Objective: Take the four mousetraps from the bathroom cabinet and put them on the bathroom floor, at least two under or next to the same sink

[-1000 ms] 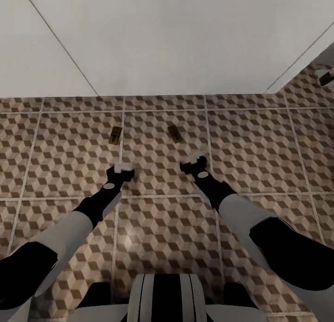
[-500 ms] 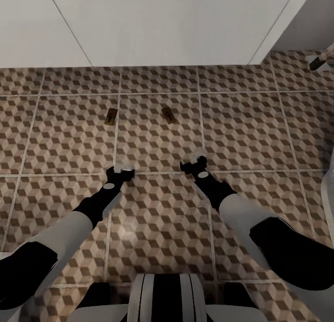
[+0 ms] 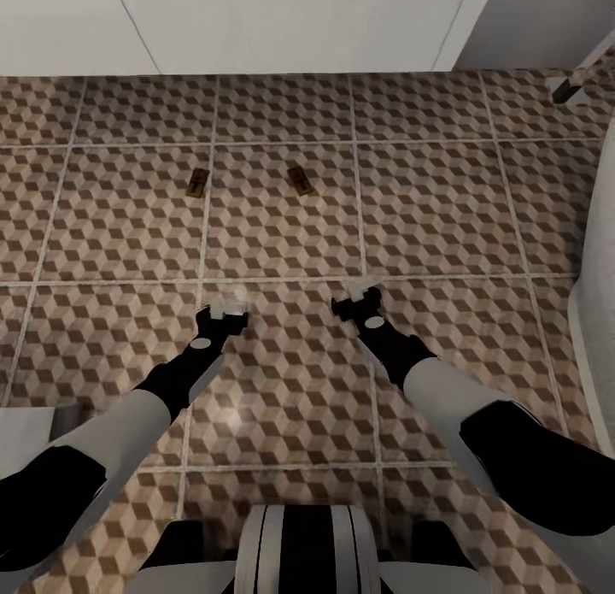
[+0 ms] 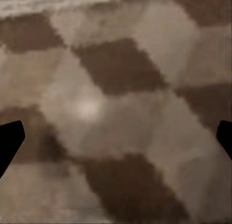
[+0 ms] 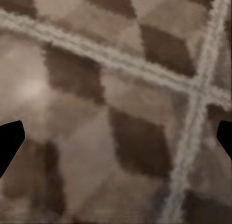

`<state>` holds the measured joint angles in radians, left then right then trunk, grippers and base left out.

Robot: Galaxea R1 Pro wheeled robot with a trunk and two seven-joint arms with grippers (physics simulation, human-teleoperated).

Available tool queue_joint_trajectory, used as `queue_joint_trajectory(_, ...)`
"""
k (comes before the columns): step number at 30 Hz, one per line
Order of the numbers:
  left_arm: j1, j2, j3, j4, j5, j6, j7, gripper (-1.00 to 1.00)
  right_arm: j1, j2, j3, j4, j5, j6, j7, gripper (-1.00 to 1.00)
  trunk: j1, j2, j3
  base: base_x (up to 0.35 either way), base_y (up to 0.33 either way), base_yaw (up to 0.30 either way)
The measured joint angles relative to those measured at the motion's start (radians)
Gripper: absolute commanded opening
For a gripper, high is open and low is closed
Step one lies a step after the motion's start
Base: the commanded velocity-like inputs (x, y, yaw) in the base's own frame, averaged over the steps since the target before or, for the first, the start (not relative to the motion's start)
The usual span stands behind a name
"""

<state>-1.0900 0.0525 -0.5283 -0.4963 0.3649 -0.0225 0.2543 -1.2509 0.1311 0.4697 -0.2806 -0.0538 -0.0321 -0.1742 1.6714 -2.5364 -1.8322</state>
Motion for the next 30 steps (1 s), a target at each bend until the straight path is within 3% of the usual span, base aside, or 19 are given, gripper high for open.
queue_joint_trajectory(21,0.0,0.0,0.001,-0.007,0.0,0.001,0.001,1.0,0.0,0.002,0.0,0.0,0.0,-0.027,0.0,1.0,0.0,0.0,0.0,-0.334,-0.084,0.0)
queue_joint_trajectory(30,0.0,-0.002,0.001,-0.008,0.0,0.005,-0.001,1.0,0.0,0.0,0.0,0.0,0.0,-0.028,0.0,1.0,-0.001,0.0,0.0,-0.109,-0.013,0.0)
